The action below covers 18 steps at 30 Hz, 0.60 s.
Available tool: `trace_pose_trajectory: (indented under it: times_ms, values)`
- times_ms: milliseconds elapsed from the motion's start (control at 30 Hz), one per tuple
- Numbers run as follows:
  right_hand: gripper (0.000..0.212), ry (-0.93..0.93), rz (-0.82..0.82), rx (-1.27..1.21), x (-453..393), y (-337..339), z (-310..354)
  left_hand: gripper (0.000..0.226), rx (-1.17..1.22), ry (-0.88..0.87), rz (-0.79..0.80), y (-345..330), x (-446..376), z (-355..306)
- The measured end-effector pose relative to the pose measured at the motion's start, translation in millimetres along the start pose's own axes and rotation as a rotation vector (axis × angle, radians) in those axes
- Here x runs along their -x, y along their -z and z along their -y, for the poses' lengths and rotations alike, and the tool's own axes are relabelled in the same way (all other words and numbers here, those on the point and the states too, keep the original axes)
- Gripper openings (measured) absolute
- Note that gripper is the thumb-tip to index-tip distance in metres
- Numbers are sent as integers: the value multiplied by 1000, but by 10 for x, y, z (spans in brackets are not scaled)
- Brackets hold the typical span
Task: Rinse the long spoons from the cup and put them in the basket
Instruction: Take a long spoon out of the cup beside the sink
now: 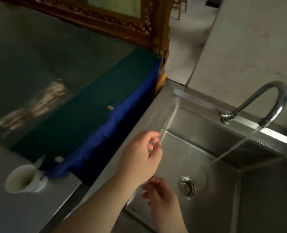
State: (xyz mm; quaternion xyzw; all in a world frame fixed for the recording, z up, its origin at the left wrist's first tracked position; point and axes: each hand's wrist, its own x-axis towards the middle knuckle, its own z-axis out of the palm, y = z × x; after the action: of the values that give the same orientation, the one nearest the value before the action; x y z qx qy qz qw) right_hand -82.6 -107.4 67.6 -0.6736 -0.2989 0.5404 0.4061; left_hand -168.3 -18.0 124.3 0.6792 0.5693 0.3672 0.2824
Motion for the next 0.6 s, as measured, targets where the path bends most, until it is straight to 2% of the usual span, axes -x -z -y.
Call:
trace_pose_trajectory:
  times_ms: [233,300,500,600]
  values:
    - [30,255,150,246,446,-886,249,26,-15,72,-205,1300,725,503]
    - [26,305,187,298,538,-1165,280,22,-45,110,-284,1648,971,688]
    - [13,259,190,290,558,-1754,313,16,-87,315,-470,2233,1504,1398]
    - [21,220,212,280,511,-1880,362,24,-15,447,-548,2276,1676,1778]
